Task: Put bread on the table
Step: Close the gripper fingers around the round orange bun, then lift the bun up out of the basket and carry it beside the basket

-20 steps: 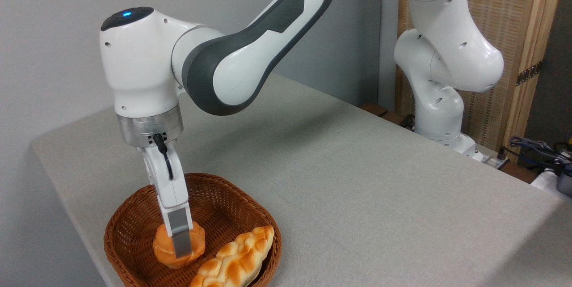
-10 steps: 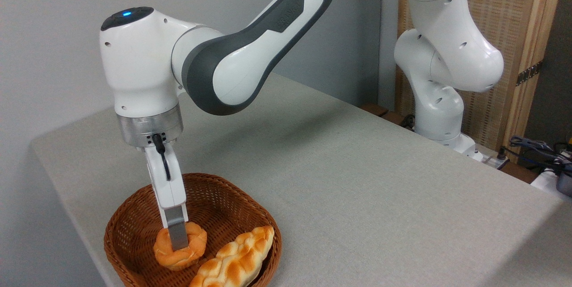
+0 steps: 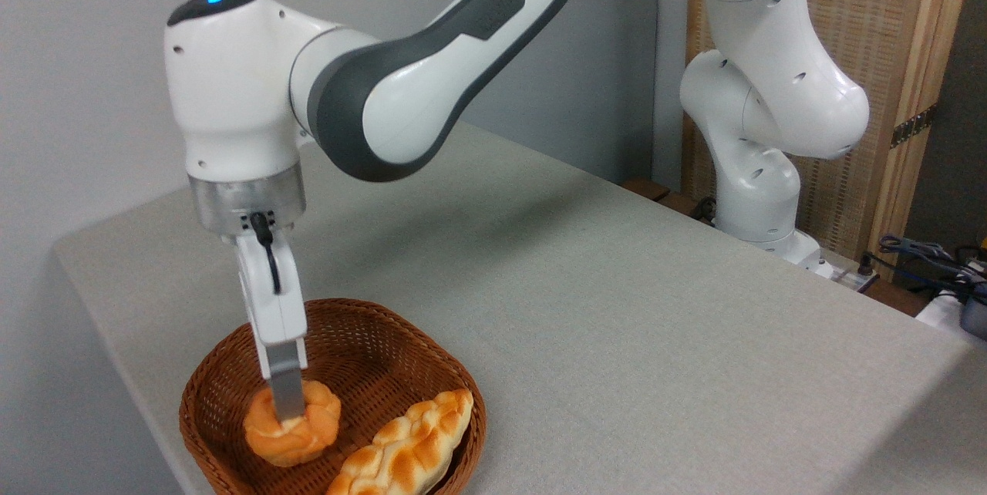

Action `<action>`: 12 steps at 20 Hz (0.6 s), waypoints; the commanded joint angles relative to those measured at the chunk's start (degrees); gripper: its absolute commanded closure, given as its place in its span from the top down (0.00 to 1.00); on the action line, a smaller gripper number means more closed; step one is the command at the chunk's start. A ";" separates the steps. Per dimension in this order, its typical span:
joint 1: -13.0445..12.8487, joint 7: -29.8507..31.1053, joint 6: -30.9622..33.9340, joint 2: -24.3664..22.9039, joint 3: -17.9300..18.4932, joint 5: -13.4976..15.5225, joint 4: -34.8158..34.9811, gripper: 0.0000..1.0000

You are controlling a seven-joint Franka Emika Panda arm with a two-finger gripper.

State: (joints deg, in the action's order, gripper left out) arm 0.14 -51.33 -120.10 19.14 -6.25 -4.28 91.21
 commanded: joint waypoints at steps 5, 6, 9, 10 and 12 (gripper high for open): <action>0.04 -0.09 0.04 -3.49 -0.52 -0.64 -0.50 0.00; 0.04 -0.09 1.00 -4.11 -0.78 -0.73 -0.50 0.00; 0.04 -0.35 5.82 -6.91 -0.87 -0.73 0.02 0.00; 0.04 -0.35 8.28 -8.49 -0.87 -0.73 0.37 0.00; 0.04 -0.88 14.43 -12.53 -0.87 -0.73 3.08 0.00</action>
State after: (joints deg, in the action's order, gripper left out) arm 0.10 -51.33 -112.92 13.12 -7.04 -4.28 90.30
